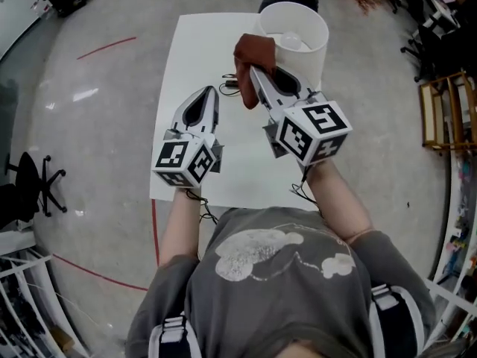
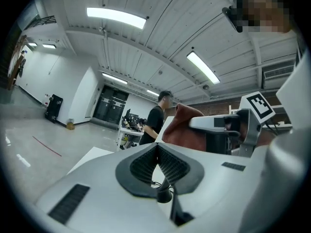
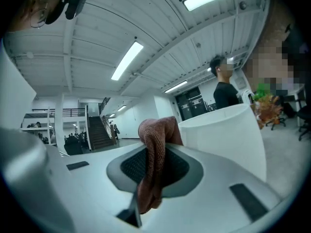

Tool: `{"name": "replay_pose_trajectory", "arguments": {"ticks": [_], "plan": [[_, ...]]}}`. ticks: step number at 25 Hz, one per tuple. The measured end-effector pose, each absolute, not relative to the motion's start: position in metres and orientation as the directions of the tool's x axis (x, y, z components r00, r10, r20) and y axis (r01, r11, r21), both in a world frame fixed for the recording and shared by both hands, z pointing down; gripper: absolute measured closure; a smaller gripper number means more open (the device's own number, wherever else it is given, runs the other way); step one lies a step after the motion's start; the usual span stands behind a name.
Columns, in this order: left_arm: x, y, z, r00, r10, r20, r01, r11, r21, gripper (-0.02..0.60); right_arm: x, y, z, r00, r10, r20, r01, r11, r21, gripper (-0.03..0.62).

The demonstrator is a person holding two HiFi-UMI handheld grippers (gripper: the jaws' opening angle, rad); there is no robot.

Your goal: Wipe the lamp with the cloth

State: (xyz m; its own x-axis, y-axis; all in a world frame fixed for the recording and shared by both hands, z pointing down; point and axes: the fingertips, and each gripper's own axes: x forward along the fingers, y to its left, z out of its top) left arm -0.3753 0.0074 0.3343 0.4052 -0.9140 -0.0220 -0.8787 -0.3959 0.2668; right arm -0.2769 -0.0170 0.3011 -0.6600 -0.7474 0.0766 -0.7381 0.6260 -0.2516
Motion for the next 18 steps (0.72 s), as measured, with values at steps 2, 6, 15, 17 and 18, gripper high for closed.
{"name": "replay_pose_trajectory", "arguments": {"ticks": [2, 6, 15, 17, 18], "plan": [[-0.374, 0.006, 0.334, 0.416, -0.909, -0.021, -0.874, -0.406, 0.268, 0.574, -0.276, -0.021, 0.310, -0.650, -0.754, 0.093, -0.744, 0.607, -0.280, 0.536], [-0.371, 0.002, 0.337, 0.429, -0.903, -0.015, -0.867, -0.416, 0.274, 0.574, -0.273, -0.024, 0.330, -0.634, -0.763, 0.130, -0.759, 0.580, -0.296, 0.536], [-0.381, -0.003, 0.357, 0.450, -0.893, 0.024, -0.854, -0.423, 0.302, 0.574, -0.294, -0.017, 0.381, -0.629, -0.742, 0.234, -0.774, 0.565, -0.287, 0.536], [-0.380, -0.002, 0.362, 0.451, -0.892, 0.033, -0.854, -0.420, 0.307, 0.574, -0.294, -0.013, 0.393, -0.628, -0.735, 0.257, -0.776, 0.562, -0.286, 0.536], [-0.379, -0.001, 0.365, 0.450, -0.892, 0.038, -0.854, -0.418, 0.310, 0.574, -0.294, -0.010, 0.399, -0.627, -0.731, 0.270, -0.777, 0.560, -0.288, 0.536]]}}
